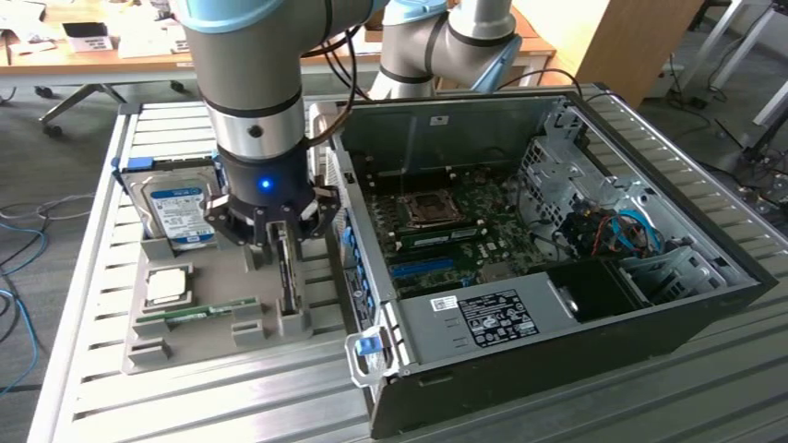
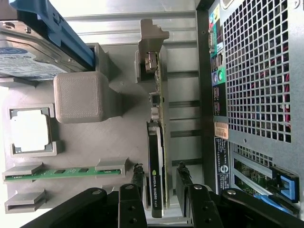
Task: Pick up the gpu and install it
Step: 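Pick up the gpu and move the gpu toward the slot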
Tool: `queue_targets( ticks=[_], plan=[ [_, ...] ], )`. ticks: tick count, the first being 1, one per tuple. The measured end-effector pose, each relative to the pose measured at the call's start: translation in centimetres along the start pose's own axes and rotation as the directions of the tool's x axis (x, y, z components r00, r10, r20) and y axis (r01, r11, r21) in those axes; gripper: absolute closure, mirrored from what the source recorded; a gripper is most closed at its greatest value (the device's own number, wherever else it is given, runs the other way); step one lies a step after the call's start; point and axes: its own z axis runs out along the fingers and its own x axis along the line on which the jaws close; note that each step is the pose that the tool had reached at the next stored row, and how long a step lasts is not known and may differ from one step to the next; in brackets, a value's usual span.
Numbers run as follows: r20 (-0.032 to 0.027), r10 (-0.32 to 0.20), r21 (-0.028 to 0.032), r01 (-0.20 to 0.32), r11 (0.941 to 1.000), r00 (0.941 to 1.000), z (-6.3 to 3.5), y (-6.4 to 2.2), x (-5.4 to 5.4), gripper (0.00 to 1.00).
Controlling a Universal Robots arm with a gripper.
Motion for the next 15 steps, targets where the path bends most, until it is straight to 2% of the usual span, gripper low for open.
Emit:
queue_targets(
  ticks=[15],
  plan=[
    [-0.0006,-0.014,-0.0009,0.014,0.9999,0.9999,0.68,0.43,0.11,0.58]
  ],
)
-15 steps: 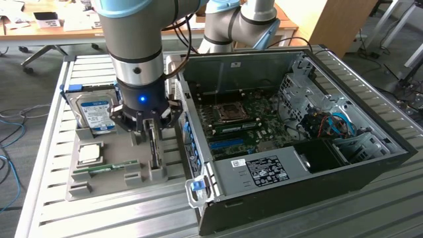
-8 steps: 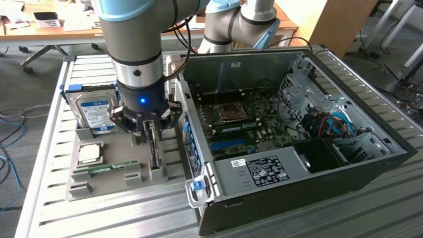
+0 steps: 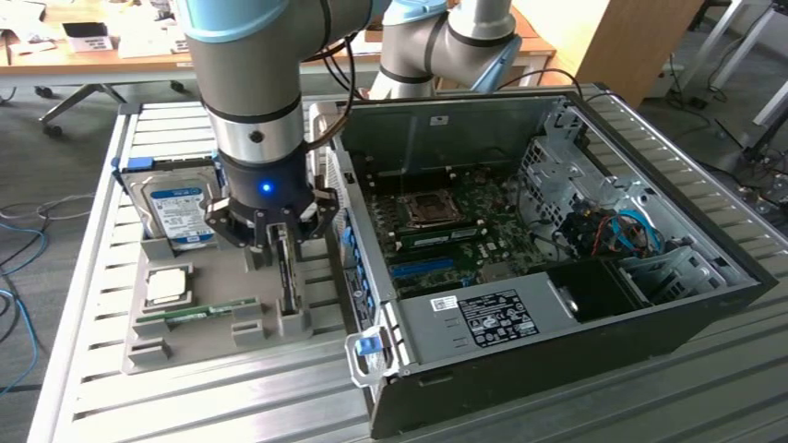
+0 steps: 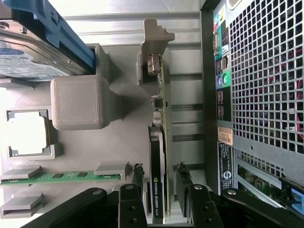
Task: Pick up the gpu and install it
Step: 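Pick up the gpu and move the gpu toward the slot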
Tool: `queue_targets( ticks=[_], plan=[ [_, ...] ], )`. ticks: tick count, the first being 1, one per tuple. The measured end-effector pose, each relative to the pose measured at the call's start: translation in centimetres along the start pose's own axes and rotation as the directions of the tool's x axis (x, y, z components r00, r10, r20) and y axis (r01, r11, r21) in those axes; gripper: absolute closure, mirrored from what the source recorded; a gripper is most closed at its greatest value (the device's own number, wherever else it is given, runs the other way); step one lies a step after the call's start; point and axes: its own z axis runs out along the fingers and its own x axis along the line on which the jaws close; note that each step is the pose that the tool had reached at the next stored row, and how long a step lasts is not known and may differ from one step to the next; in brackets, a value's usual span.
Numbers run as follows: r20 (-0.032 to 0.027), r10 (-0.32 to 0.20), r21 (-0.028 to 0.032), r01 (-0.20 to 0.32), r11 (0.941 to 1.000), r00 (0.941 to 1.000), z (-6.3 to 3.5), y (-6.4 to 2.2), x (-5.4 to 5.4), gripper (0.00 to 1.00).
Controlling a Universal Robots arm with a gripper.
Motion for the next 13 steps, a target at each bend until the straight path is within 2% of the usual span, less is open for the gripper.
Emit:
queue_targets(
  ticks=[13],
  plan=[
    [-0.0011,-0.025,-0.0006,0.025,0.9997,0.9997,1.30,0.38,0.1,0.58]
  ],
)
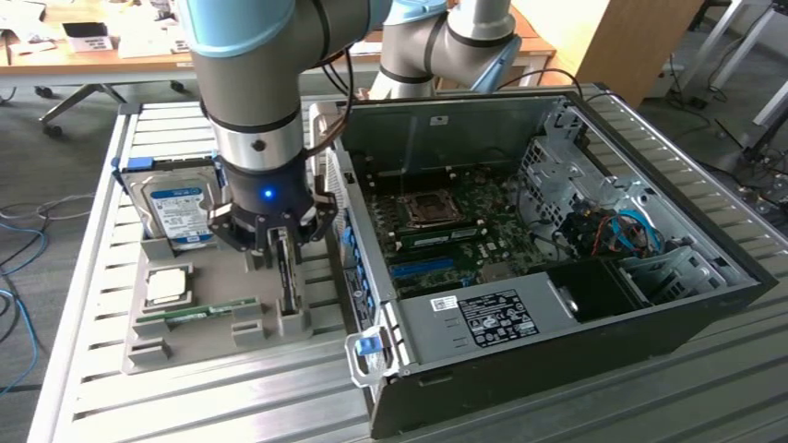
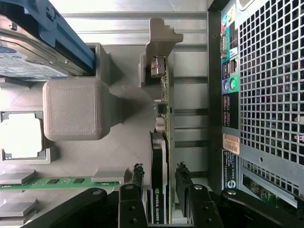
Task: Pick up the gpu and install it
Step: 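Pick up the gpu and move the gpu toward the slot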
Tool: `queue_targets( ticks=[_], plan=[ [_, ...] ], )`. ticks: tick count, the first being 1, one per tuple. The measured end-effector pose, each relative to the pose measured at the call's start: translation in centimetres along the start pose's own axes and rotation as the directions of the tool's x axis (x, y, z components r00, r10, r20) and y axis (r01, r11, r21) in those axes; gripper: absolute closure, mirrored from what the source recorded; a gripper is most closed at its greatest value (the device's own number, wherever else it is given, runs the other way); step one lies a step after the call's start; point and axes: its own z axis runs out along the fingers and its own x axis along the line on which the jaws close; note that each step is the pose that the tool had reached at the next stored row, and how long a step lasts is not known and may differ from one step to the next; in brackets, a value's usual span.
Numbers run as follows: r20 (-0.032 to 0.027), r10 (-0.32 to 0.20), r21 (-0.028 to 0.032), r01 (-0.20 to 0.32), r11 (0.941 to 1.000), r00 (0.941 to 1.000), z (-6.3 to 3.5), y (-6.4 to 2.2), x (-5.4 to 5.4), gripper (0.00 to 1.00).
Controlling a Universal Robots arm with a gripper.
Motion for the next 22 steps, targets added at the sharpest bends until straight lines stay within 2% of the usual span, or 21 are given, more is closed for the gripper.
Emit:
queue_targets(
  ticks=[12,22],
  plan=[
    [-0.0006,-0.015,-0.0004,0.015,0.9999,0.9999,1.28,0.31,0.1,0.58],
    [-0.0006,-0.015,-0.0004,0.015,0.9999,0.9999,1.34,0.33,0.0,0.58]
  ],
)
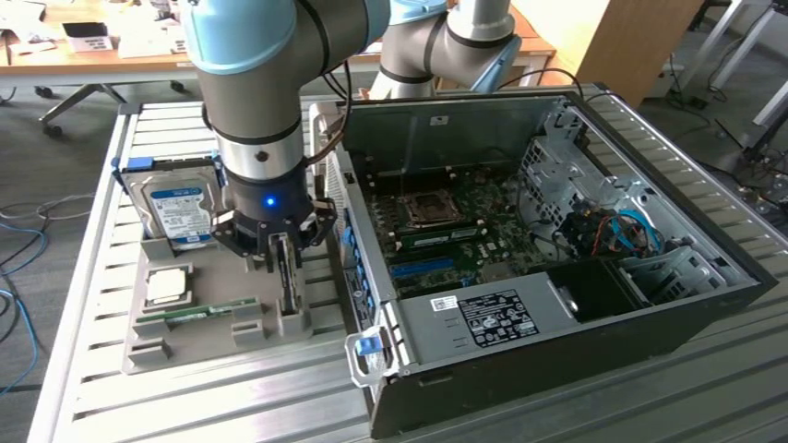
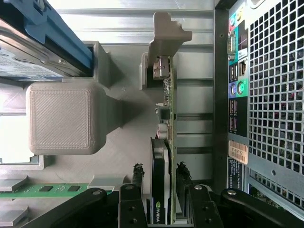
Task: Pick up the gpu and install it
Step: 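Pick up the gpu and move the gpu toward the slot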
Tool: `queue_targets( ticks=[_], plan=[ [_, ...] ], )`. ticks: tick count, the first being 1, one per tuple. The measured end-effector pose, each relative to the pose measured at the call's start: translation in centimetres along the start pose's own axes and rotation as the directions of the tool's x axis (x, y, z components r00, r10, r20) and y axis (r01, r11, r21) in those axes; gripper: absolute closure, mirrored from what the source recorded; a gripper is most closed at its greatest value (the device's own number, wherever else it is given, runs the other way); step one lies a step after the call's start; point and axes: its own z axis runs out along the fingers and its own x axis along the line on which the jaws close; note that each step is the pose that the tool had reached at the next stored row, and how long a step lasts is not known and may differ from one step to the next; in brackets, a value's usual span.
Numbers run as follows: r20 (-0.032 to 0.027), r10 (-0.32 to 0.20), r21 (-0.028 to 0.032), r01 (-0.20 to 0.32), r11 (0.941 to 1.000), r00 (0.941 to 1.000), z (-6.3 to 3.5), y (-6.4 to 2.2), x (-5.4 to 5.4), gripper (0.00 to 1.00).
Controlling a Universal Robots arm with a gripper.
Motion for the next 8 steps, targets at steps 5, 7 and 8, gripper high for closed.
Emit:
queue_targets(
  ticks=[5,7,8],
  plan=[
    [0.0000,0.000,0.0001,0.000,1.0000,1.0000,0.02,0.00,-0.04,0.58],
    [0.0000,0.000,0.0001,0.000,1.0000,1.0000,0.02,0.00,-0.04,0.58],
    [0.0001,0.000,0.0000,0.000,1.0000,1.0000,0.05,0.00,-0.04,0.58]
  ],
)
